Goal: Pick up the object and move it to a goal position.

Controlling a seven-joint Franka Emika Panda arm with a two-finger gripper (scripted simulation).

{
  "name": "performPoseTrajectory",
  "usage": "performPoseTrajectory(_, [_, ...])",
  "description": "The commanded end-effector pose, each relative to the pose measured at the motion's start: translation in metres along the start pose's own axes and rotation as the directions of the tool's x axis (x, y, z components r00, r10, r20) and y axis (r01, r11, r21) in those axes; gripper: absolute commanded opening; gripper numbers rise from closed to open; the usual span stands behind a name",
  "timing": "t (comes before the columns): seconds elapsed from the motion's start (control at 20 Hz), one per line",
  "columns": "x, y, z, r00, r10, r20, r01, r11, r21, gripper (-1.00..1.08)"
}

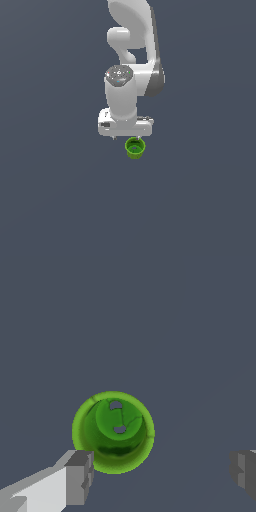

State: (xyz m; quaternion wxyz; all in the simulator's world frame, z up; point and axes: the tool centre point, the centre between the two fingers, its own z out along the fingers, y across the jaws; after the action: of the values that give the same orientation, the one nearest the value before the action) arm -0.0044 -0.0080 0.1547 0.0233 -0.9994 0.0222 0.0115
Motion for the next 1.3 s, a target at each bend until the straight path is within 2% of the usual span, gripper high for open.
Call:
performPoseTrajectory(0.0, [0.0,0.0,0.0,1.0,0.0,0.0,0.0,1.0,0.0,0.28])
performPoseTrajectory(0.4, [0.001,0.014,-0.002,1.0,0.027,0.003,-0.027,1.0,-0.013,0.28])
performPoseTrajectory(0.65, [0.0,0.012,-0.001,0.999,0.037,0.001,-0.037,0.999,-0.001,0.28])
performPoseTrajectory(0.95, [-0.002,0.006,0.003,0.997,0.081,-0.005,-0.081,0.996,0.042,0.28])
performPoseTrajectory(1.25, [-0.005,-0.004,0.008,0.987,0.163,-0.01,-0.161,0.98,0.114,0.28])
